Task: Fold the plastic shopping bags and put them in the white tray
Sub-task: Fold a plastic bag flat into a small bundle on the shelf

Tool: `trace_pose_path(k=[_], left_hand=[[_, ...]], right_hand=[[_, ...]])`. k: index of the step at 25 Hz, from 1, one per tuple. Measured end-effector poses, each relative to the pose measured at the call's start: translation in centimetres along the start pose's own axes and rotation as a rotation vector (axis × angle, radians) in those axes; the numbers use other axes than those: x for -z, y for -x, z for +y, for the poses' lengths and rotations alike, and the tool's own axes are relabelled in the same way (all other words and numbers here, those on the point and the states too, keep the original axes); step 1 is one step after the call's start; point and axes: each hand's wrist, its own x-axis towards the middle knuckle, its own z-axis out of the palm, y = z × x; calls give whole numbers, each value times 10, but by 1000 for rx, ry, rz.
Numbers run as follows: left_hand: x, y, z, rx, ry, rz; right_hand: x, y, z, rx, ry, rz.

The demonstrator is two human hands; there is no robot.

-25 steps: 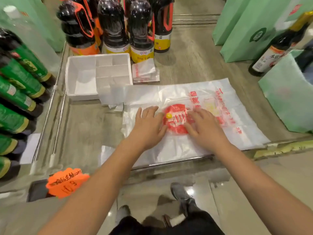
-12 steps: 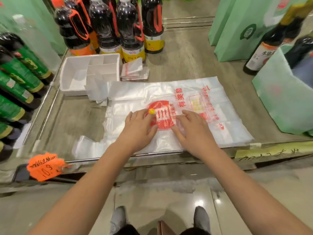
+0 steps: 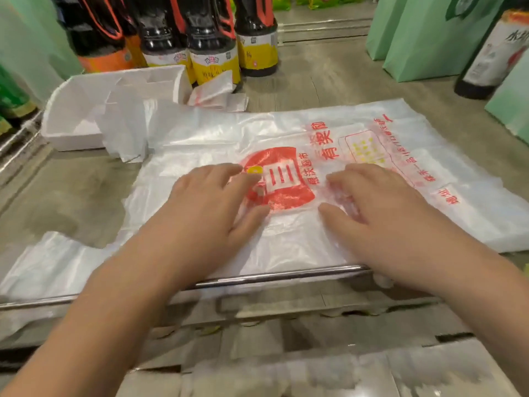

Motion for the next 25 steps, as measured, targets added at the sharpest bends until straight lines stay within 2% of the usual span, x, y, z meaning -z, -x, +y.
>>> trace_pose_path(k=[3, 10, 18, 20, 25], left_hand=[[7, 7, -12, -44, -6, -67], [8, 12, -8, -92, 138, -124], [9, 19, -7, -38, 146, -33], [8, 20, -8, -40, 157, -4], [6, 12, -12, -83, 156, 59]], right_hand=[[1, -1, 0, 22, 35, -32], [-5, -4, 2, 3, -24, 22], [-1, 3, 2, 56, -122, 105], [6, 5, 6, 92, -115, 66], [36, -4, 31, 232, 55, -167]])
